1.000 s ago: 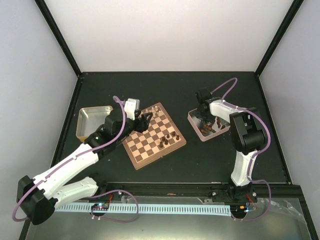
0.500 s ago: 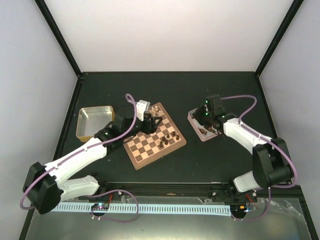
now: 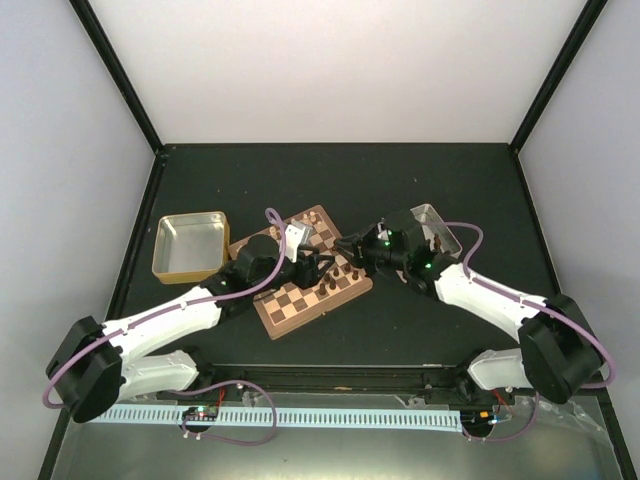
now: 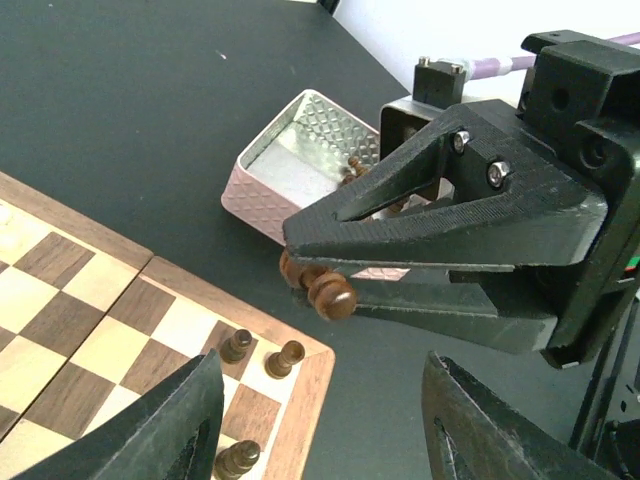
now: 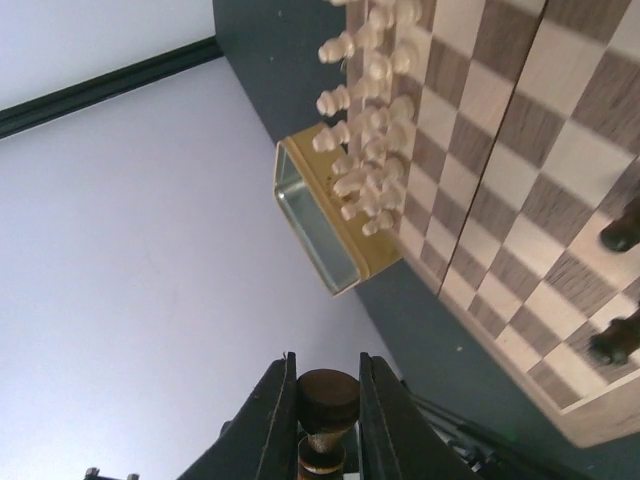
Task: Set up the chess pieces on the board
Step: Place the chess piece on the chessboard.
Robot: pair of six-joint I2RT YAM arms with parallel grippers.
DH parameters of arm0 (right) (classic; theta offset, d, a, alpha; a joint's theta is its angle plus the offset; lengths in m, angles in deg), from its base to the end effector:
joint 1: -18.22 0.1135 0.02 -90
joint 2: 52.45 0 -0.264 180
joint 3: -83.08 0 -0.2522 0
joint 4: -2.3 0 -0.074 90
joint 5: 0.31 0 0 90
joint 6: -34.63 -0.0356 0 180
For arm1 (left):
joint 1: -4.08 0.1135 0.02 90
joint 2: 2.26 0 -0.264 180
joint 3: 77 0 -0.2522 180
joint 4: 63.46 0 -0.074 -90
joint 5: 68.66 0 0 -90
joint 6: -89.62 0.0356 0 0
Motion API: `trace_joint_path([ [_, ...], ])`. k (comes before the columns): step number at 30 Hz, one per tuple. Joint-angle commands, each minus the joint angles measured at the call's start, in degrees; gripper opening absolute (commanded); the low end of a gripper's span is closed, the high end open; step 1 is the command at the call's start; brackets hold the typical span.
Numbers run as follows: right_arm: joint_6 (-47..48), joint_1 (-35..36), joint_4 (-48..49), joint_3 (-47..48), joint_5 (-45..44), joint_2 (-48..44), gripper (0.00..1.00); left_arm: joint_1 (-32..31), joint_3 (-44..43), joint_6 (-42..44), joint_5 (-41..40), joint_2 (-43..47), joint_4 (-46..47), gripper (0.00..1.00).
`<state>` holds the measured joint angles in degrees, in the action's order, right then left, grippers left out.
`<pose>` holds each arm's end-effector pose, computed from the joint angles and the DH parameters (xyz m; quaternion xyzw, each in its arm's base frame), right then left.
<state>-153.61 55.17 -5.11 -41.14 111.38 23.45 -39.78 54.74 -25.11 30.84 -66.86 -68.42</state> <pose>0.2218 0.1833 0.2333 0.3441 0.7722 0.5322 0.0454 0.1765 -0.1778 0.2414 0.1828 0.8036 -0.3733 0.4260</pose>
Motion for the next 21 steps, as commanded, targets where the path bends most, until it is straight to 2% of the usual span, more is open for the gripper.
trace_joint_path([
  [1, -6.71, 2.13, 4.92, 1.28, 1.93, -0.05, 0.09, -0.66, 0.42, -1.01, -0.59, 1.28, 6.03, 0.55],
  [5, -7.03, 3.84, 5.15, 1.98, 2.28, 0.60, 0.10, -0.70, 0.58, -0.59, -0.60, 0.97, 7.66, 0.54],
  [7, -6.98, 4.44, 5.25, 2.29, 2.27, 0.74, 0.10, -0.70, 0.34, -0.63, -1.06, 0.69, 7.78, 0.51],
  [17, -7.34, 5.12, 5.88, 2.56, 2.92, 0.94, 0.10, -0.70, -1.05, 1.04, -4.10, -0.45, 5.26, 0.10],
  [21, -5.85, 5.08, 5.19, 2.82, 1.53, 0.66, 0.13, -0.70, -1.90, 1.84, -5.71, 0.03, 2.55, 0.02],
])
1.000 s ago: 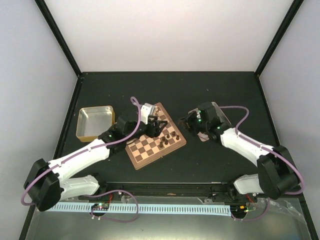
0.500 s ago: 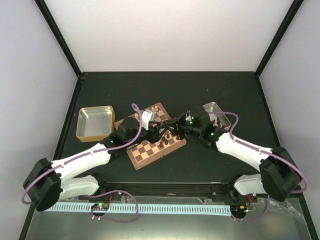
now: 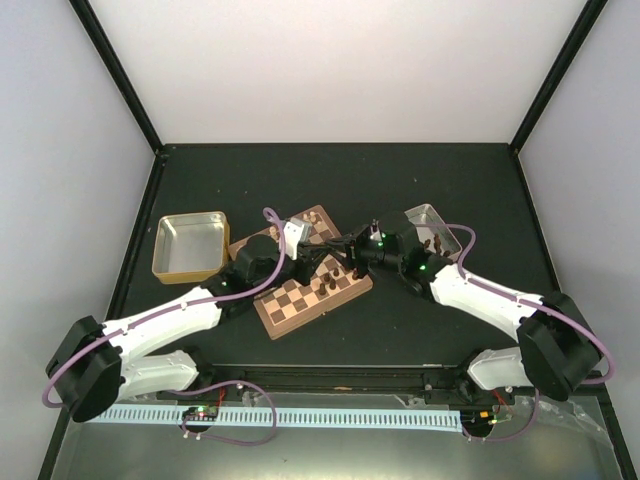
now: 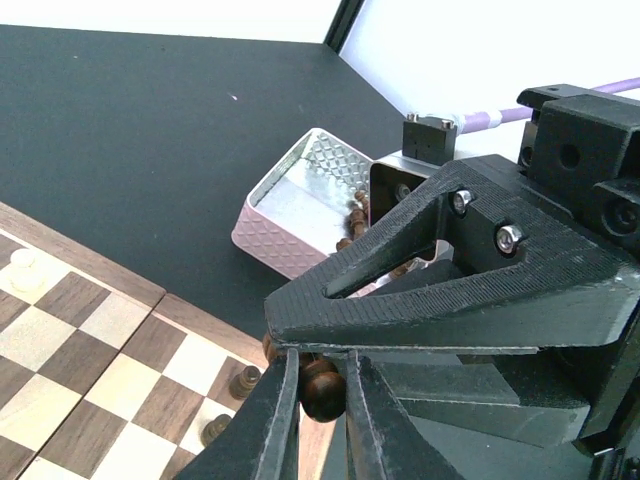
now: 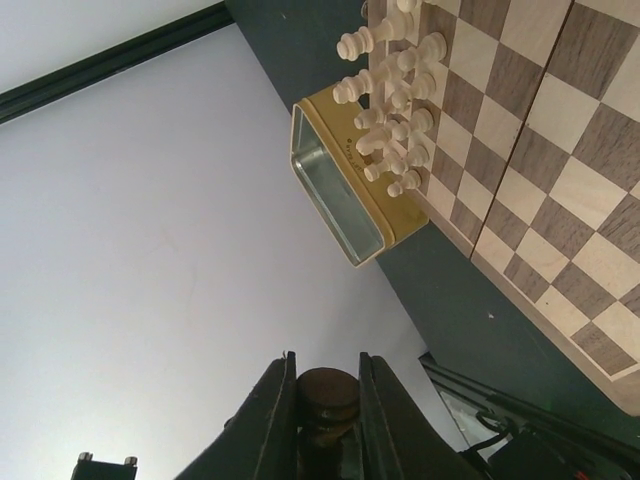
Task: Set up the chess pieces on the board
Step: Place the chess piece on the chessboard.
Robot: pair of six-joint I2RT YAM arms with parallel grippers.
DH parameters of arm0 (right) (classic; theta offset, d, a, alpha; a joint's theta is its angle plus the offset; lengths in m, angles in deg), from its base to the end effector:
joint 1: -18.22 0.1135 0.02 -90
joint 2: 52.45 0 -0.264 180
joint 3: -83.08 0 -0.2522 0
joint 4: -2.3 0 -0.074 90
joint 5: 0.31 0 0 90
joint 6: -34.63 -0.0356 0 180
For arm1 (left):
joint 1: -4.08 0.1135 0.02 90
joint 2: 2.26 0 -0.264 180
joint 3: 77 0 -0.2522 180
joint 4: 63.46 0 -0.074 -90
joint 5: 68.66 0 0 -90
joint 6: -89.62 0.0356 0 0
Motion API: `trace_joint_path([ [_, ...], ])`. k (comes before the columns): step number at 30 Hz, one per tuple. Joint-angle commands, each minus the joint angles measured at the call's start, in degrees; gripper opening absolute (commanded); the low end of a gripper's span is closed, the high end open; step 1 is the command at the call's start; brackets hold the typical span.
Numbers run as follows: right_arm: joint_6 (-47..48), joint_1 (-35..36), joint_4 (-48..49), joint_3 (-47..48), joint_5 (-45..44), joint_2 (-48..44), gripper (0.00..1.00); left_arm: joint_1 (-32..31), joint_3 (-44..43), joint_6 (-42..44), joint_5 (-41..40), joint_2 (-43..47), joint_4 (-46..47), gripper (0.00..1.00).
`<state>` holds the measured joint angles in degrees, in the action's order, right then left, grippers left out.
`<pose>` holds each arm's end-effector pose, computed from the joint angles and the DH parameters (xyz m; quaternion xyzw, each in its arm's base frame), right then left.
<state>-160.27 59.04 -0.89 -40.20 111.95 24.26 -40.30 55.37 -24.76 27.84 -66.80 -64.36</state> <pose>0.2142 0.2028 0.2421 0.3444 0.7507 0.5638 0.0052 0.1772 -0.1791 0.2451 0.1730 0.7887 -0.3699 0.4596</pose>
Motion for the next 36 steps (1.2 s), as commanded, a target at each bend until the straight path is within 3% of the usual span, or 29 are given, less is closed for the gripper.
trace_joint_path([
  [1, 2.62, 1.24, -0.31, 2.25, 0.08, -0.15, 0.17, -0.10, -3.09, 1.71, -3.35, 0.02, -3.29, 0.02],
  [4, 8.71, 0.78, -4.34, 3.11, -3.65, -0.43, 0.35, -0.11, -6.10, 2.44, -5.26, -0.05, -11.49, 0.02],
  [5, 11.40, 0.34, -5.64, 3.40, -4.92, -0.79, 0.47, -0.09, -7.33, 2.79, -5.66, -0.12, -14.60, 0.02],
  [8, 23.04, -2.69, -7.25, 5.56, -5.14, -0.57, 0.58, 0.04, -11.37, 4.52, -6.54, -1.05, -25.84, 0.02],
  [12, 39.89, -7.93, -19.11, 9.97, -6.40, -0.67, 0.59, 0.21, -17.15, 7.53, -6.42, -5.41, -42.17, 0.04],
  [17, 48.80, -10.89, -26.87, 9.63, -12.21, -2.61, 0.59, 0.87, -22.62, 9.43, -1.62, -14.42, -52.16, 0.04],
  [25, 50.86, -12.23, -28.39, 8.11, -15.55, -4.72, 0.59, 2.24, -27.59, 10.10, 3.44, -23.76, -55.17, 0.03],
  [36, 51.25, -12.56, -28.41, 7.84, -14.61, -4.15, 0.59, 4.81, -30.49, 10.14, 6.74, -29.23, -54.67, 0.05],
])
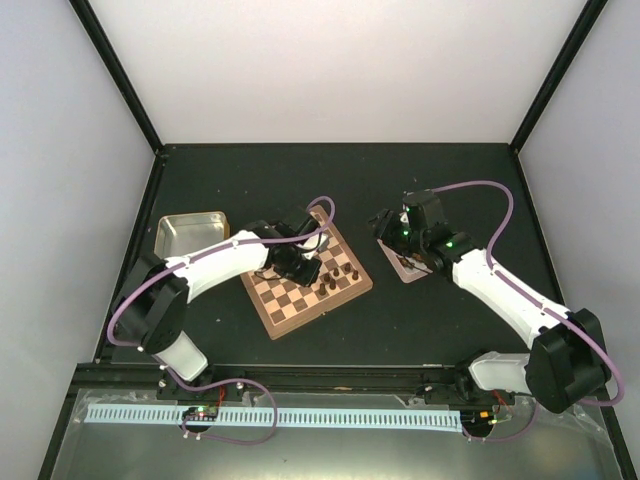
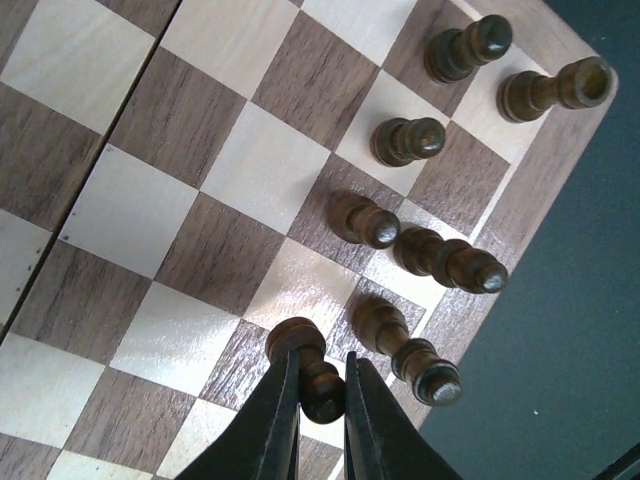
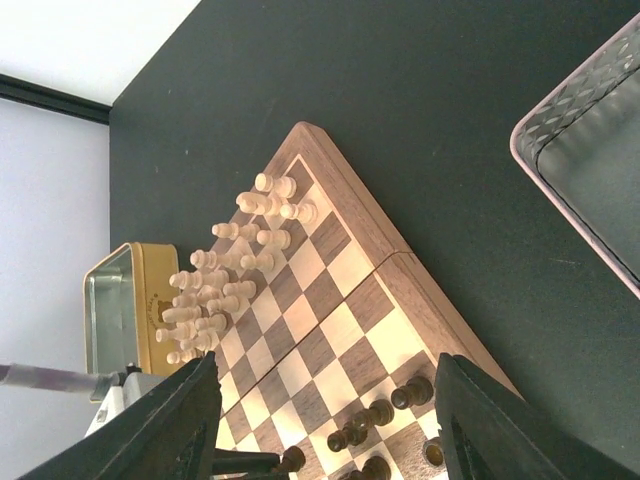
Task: Set up the chess pieces on the board
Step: Place the chess piece on the chessboard.
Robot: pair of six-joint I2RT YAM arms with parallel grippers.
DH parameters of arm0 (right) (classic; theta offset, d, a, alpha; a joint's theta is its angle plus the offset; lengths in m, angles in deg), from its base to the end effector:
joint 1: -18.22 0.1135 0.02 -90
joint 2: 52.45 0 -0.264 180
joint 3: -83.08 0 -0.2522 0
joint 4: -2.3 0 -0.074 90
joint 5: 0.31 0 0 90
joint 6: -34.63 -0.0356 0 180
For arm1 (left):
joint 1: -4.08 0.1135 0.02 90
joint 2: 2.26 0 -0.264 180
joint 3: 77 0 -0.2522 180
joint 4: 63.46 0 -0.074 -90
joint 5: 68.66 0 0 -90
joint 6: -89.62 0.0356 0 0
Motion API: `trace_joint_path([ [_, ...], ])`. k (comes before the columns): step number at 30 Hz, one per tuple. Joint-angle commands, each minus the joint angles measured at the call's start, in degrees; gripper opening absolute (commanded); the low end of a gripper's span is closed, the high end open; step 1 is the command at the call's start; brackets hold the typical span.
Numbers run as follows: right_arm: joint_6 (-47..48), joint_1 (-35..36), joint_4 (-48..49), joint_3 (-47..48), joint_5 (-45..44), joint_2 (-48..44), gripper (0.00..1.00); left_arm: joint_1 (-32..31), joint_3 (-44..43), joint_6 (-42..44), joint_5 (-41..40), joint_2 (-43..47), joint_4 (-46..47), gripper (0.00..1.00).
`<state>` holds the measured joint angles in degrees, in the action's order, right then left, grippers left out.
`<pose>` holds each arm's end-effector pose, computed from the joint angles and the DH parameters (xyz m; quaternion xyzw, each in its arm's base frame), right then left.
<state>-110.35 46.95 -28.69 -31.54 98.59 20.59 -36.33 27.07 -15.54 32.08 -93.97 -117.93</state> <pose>0.2413 0.1386 0.2642 0.1713 0.8827 0.3403 0.2751 0.2298 -0.2043 0.2062 0.2300 0.9536 -0.1612 0.1081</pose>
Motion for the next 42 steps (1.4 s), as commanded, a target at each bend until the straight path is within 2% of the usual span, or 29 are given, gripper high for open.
trace_joint_path([
  [1, 1.35, -0.47, -0.68, -0.77, -1.26, -0.59, 0.59, 0.99, -2.10, 0.92, 3.28, -2.42, -0.86, 0.05],
  [27, 1.55, -0.52, -2.14, -0.64, -2.84, -1.56, 0.59, 2.26, -2.96, 1.01, 5.76, -7.41, 1.25, 0.08],
  [33, 1.78, -0.51, -2.91, -0.38, -2.88, -1.73, 0.59, 2.35, -2.67, 0.95, 5.12, -6.72, 0.65, 0.25],
  [39, 3.13, -0.60, -4.53, -0.05, -5.35, -2.28, 0.59, 3.08, -2.63, -0.07, 3.90, -3.54, 0.20, 0.34],
  [42, 6.68, -0.81, -6.30, 0.68, -8.67, -1.95, 0.60, 3.68, -3.02, -0.90, 3.26, -1.32, 0.22, 0.39],
])
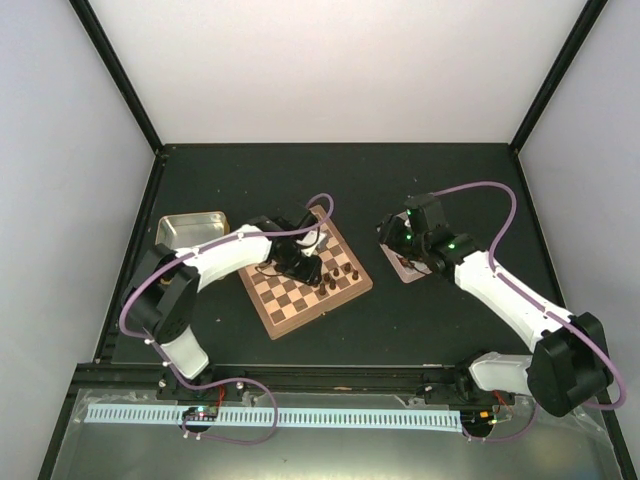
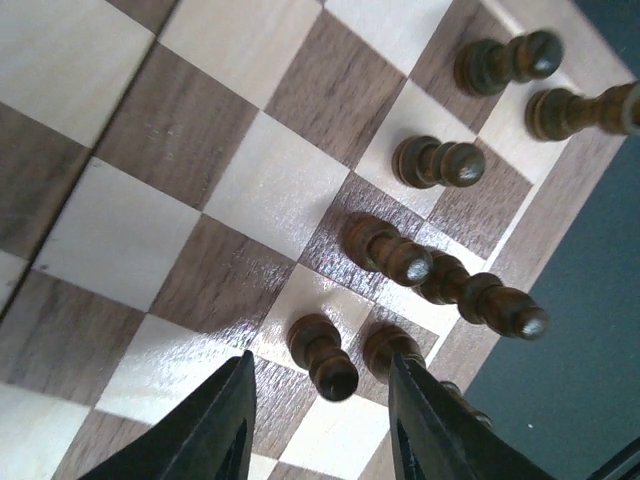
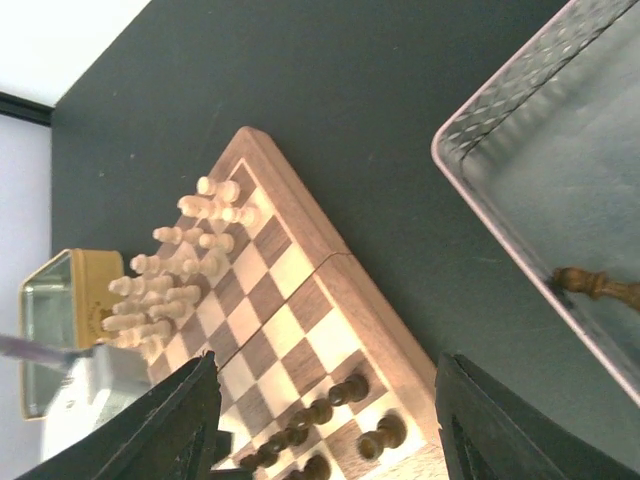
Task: Set up the chess pieces on the board
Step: Place the chess piece on the chessboard, then adjust the storage box at the center of the board.
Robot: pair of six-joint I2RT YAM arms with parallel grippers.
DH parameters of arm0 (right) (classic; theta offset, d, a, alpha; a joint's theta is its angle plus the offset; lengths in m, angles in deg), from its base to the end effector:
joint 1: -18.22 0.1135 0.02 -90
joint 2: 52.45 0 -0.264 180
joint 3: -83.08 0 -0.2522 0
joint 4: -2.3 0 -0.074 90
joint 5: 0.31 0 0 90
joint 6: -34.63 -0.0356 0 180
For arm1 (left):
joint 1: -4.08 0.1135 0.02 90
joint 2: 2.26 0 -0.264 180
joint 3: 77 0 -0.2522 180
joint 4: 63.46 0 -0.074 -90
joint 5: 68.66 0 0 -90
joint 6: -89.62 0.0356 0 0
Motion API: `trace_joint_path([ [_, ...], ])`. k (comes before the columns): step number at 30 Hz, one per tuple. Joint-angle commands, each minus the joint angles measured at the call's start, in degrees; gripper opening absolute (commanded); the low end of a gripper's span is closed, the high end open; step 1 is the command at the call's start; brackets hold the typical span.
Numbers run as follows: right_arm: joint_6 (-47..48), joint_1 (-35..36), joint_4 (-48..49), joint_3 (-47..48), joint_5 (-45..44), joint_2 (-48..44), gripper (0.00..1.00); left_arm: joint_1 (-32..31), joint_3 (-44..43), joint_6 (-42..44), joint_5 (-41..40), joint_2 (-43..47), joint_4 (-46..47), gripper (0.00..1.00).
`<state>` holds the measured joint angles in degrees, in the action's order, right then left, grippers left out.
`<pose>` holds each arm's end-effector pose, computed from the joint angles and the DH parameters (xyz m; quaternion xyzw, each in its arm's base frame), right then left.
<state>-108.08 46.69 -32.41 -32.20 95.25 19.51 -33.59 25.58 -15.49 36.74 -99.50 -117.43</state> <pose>0.2355 0.1317 0.2596 0.1722 0.8961 0.2982 0.2800 0.2481 -0.2035 0.1859 0.2104 0.9584 -0.1809 0.0662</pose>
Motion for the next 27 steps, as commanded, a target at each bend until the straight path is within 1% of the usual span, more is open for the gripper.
trace_joint_path([
  [1, 6.05, -0.83, -3.92, 1.87, -6.78, -0.16, 0.60, 1.26, -1.49, -1.26, -1.80, 5.18, -0.28, 0.40],
  [6, 14.24, -1.84, -12.62, 4.31, -14.99, 6.51, 0.59, 3.26, 0.18, -3.20, -4.07, 12.03, 1.28, 0.43],
  [8, 16.82, -1.84, -14.60, 5.18, -16.27, 10.49, 0.56, 4.21, 1.61, -3.88, -4.71, 15.78, 2.47, 0.44],
  [13, 18.87, -1.84, -18.12, 7.87, -19.70, 17.90, 0.38, 5.95, 3.86, -4.40, -4.82, 21.11, 4.74, 0.46],
  [16, 18.92, -1.77, -18.97, 8.97, -20.84, 20.72, 0.27, 6.67, 4.68, -3.92, -4.32, 21.96, 5.06, 0.47],
  [17, 18.77, -1.75, -19.67, 9.39, -21.47, 21.58, 0.25, 6.84, 4.94, -3.78, -4.13, 22.04, 5.07, 0.47],
  [19, 19.23, -1.75, -19.73, 10.04, -21.48, 22.66, 0.24, 7.21, 5.55, -3.49, -3.58, 22.07, 5.19, 0.47],
  [20, 20.04, -1.75, -19.21, 10.33, -20.49, 22.87, 0.26, 7.39, 5.82, -3.33, -3.29, 22.16, 5.28, 0.47],
  [24, 23.44, -1.75, -17.80, 12.32, -17.15, 22.91, 0.39, 8.15, 6.42, -3.04, -2.64, 22.71, 5.51, 0.46],
  [27, 23.78, -1.75, -17.35, 15.54, -16.96, 24.41, 0.43, 8.59, 6.40, -2.89, -2.18, 23.40, 5.62, 0.47],
])
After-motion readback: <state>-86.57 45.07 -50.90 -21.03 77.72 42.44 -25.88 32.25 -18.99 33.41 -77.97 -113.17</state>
